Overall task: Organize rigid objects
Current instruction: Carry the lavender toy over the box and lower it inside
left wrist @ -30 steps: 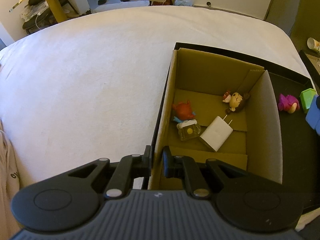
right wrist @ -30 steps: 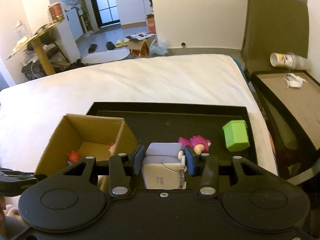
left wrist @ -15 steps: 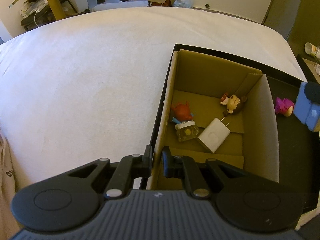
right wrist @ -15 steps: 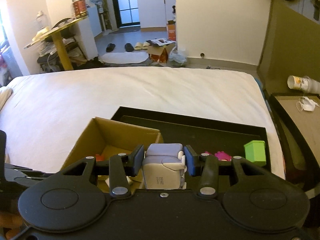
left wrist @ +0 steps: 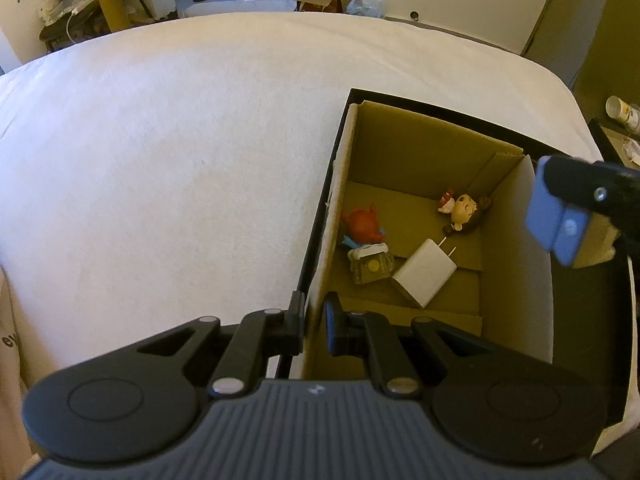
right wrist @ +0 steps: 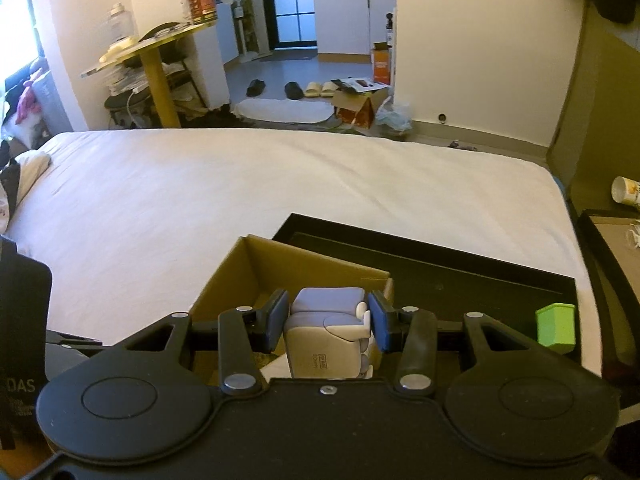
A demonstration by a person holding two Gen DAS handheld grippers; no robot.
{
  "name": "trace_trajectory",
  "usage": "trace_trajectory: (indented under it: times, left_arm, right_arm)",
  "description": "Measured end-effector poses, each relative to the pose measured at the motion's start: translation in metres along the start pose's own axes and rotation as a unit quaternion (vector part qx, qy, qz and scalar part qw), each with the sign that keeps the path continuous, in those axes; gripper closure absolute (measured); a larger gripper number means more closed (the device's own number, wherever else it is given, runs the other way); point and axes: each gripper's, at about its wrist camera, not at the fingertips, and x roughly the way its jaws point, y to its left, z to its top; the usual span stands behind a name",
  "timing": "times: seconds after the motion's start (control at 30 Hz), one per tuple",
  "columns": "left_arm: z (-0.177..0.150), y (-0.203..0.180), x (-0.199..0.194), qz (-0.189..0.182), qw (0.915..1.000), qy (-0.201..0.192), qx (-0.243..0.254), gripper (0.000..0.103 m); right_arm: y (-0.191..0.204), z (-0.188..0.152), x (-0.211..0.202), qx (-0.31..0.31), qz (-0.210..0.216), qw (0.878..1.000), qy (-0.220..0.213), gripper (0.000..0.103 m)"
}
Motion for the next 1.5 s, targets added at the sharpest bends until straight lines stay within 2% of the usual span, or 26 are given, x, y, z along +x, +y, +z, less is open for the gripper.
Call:
trace_trajectory:
  times: [0.43, 1.03, 1.27, 1.5]
  left_arm:
    - [-0.001, 0.002, 0.001, -0.001, 1.0, -0.001, -0.003, 0.094]
    - [0.0, 0.002, 0.002, 0.003, 1.0, 0.001, -0.003, 0.093]
    - [0.0, -0.003, 0.002, 0.01, 0.9999, 0.001, 0.001, 0.093]
    - [-0.001, -0.007, 0.002, 0.014, 0.9999, 0.001, 0.008, 0.093]
  right_arm:
    - [0.016, -0.003, 0.022, -0.029, 0.047, 0.997, 0.048, 0.06]
    - [0.034, 0.004, 0.053, -0.161, 0.07, 0.979, 0.103, 0.06]
    - [0.042, 0.001, 0.059, -0.198, 0.066, 0.972, 0.108, 0.06]
    - [0.046, 0.003, 0.057, -0.216, 0.069, 0.971, 0.08, 0.061]
